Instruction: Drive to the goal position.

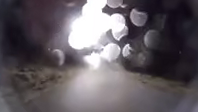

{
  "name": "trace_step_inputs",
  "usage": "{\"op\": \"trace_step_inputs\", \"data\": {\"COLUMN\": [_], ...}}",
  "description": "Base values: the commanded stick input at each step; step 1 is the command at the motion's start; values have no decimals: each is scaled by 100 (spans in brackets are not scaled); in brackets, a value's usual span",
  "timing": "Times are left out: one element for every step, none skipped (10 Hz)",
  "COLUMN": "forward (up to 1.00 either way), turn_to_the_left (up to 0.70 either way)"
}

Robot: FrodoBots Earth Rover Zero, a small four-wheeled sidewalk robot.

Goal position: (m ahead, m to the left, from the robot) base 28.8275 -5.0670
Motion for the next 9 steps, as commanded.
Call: {"op": "trace_step_inputs", "data": {"forward": [70,70,70,70,70,70,70,70,70], "turn_to_the_left": [0,0,0,0,0,4,10,14,9]}}
